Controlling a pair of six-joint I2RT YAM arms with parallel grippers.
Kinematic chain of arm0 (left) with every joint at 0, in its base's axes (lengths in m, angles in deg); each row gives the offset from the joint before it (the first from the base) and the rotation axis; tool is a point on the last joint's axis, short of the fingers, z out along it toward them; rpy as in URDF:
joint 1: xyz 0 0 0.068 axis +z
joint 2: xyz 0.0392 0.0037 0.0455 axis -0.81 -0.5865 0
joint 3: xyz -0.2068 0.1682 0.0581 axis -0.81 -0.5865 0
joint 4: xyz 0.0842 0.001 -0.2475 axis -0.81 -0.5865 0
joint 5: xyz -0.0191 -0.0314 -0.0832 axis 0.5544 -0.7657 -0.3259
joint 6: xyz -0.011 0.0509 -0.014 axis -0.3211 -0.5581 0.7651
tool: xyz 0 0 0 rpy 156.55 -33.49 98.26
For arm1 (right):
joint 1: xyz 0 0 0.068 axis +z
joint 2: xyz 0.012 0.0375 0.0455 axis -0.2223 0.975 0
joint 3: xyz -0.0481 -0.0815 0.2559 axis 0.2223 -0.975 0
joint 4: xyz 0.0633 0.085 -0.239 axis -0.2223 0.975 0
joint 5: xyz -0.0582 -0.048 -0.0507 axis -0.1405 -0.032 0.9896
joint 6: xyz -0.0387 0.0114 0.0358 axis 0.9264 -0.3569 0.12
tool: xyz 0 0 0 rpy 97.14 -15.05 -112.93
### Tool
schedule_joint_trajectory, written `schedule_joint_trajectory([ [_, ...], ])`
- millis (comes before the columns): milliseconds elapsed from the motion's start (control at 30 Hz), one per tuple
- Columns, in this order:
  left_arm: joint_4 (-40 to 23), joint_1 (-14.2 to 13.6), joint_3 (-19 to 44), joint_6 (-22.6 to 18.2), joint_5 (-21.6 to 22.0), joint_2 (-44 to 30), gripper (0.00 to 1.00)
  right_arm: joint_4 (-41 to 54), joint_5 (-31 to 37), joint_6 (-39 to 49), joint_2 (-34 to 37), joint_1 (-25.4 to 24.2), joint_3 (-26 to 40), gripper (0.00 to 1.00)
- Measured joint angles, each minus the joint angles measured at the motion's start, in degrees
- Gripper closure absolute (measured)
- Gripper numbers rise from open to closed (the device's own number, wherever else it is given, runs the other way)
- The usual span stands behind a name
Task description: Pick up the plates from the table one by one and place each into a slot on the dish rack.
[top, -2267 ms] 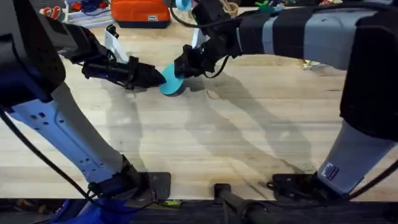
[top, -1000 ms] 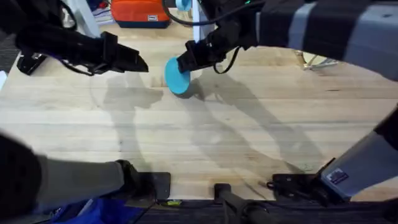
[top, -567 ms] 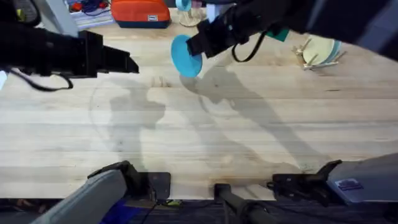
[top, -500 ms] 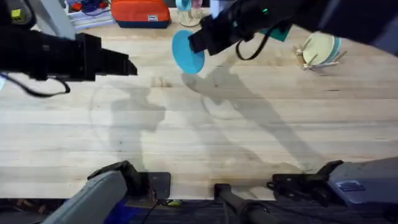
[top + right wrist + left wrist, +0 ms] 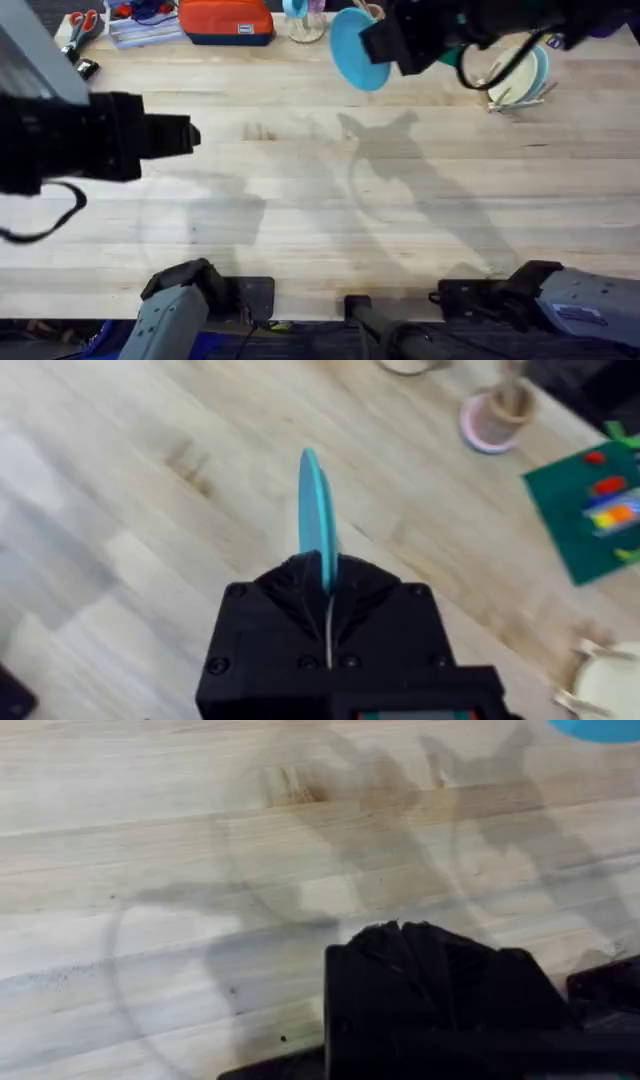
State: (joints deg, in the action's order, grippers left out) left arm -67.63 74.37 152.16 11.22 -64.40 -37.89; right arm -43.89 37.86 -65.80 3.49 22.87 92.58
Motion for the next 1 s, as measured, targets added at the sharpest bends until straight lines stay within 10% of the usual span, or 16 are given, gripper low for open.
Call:
schedule_joint_trajectory([
  [433,-2.55,0.0,0.02,1.07,2.15,5.43,0.914,6.82,11.17,3.25,-9.06,-0.01,0.0,0.973],
  [667,-2.4,0.0,0.0,1.63,2.57,5.4,0.026,6.86,12.45,3.58,-11.61,-0.01,0.0,0.973],
  [1000,-3.76,0.0,0.01,1.72,2.58,5.4,0.007,6.92,12.52,4.16,-11.74,-0.01,0.0,0.973],
])
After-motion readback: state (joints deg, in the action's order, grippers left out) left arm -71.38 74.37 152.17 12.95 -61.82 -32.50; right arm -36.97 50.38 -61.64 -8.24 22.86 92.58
